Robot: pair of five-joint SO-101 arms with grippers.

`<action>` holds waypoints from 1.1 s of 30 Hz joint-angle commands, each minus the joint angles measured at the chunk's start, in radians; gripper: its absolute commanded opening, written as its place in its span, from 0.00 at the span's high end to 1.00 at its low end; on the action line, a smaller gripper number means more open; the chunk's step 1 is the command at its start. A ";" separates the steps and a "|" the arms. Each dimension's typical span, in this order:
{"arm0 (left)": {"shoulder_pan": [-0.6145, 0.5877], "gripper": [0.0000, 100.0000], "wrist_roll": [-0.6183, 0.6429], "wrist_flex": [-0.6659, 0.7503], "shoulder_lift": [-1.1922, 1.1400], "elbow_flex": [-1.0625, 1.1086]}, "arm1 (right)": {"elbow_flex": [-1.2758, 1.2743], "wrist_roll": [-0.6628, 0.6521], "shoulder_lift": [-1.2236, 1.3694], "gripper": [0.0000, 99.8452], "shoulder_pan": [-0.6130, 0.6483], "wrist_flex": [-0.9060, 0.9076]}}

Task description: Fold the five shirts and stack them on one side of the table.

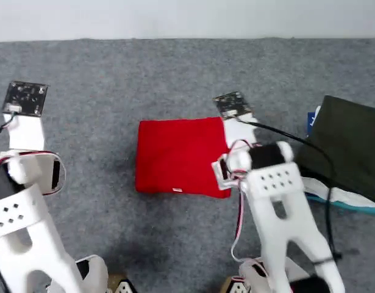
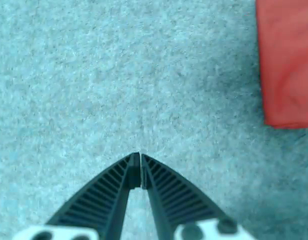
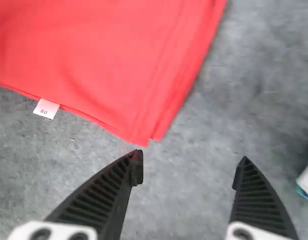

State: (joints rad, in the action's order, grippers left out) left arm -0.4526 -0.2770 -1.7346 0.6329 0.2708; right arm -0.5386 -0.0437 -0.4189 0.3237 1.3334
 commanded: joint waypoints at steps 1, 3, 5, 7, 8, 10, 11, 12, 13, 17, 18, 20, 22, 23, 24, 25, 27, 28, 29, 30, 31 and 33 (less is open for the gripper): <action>-0.008 0.98 -0.008 -0.017 0.023 0.025 | 0.112 0.055 0.142 0.71 0.039 -0.054; -0.009 0.98 -0.008 -0.017 0.023 0.045 | 0.173 0.083 0.234 0.71 0.056 -0.073; -0.009 0.98 -0.008 -0.017 0.023 0.058 | 0.233 0.114 0.326 0.71 0.061 -0.096; -0.009 0.98 -0.008 -0.017 0.023 0.061 | 0.296 0.140 0.415 0.71 0.056 -0.117; -0.008 0.98 -0.008 -0.014 0.020 0.061 | 0.327 0.150 0.460 0.71 0.054 -0.125; -0.008 0.98 -0.008 0.003 0.015 0.067 | 0.387 0.167 0.547 0.71 0.053 -0.128; -0.008 0.98 -0.008 0.017 0.018 0.076 | 0.414 0.176 0.590 0.71 0.054 -0.127; -0.008 0.98 -0.008 0.028 0.021 0.088 | 0.440 0.189 0.631 0.71 0.056 -0.127; -0.008 0.98 -0.008 0.037 0.023 0.099 | 0.465 0.201 0.670 0.71 0.058 -0.122; -0.008 0.98 -0.008 0.057 0.023 0.139 | 0.532 0.210 0.786 0.71 0.053 -0.104; -0.008 0.98 -0.008 0.063 0.023 0.150 | 0.545 0.210 0.805 0.71 0.053 -0.094; -0.008 0.98 -0.008 0.081 0.023 0.171 | 0.568 0.209 0.835 0.76 0.053 -0.081; -0.008 0.98 -0.008 0.101 0.023 0.191 | 0.580 0.207 0.851 0.84 0.051 -0.081; -0.008 0.98 -0.008 0.110 0.023 0.197 | 0.583 0.203 0.854 0.88 0.050 -0.081; -0.008 0.98 -0.008 0.118 0.023 0.202 | 0.583 0.180 0.854 0.91 0.042 -0.081; -0.008 0.98 -0.008 0.124 0.023 0.202 | 0.583 0.146 0.852 0.94 0.035 -0.081; -0.008 0.98 -0.008 0.130 0.023 0.202 | 0.591 0.080 0.852 0.99 -0.001 -0.079; -0.008 0.98 -0.008 0.140 0.023 0.202 | 0.592 0.060 0.851 0.99 -0.027 -0.070; -0.008 0.98 -0.008 0.146 0.023 0.202 | 0.600 0.049 0.851 0.99 -0.054 -0.059; -0.008 0.98 -0.008 0.150 0.023 0.202 | 0.611 0.038 0.851 0.99 -0.082 -0.048; -0.008 0.98 -0.008 0.153 0.023 0.202 | 0.623 0.012 0.851 0.99 -0.111 -0.036; -0.006 0.98 -0.009 0.153 0.023 0.199 | 0.649 -0.098 0.851 0.99 -0.176 -0.028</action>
State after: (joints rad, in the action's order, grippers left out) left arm -0.4588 -0.2770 -1.6042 0.6329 0.4749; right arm 0.0399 -0.0238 0.4404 0.2470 1.2843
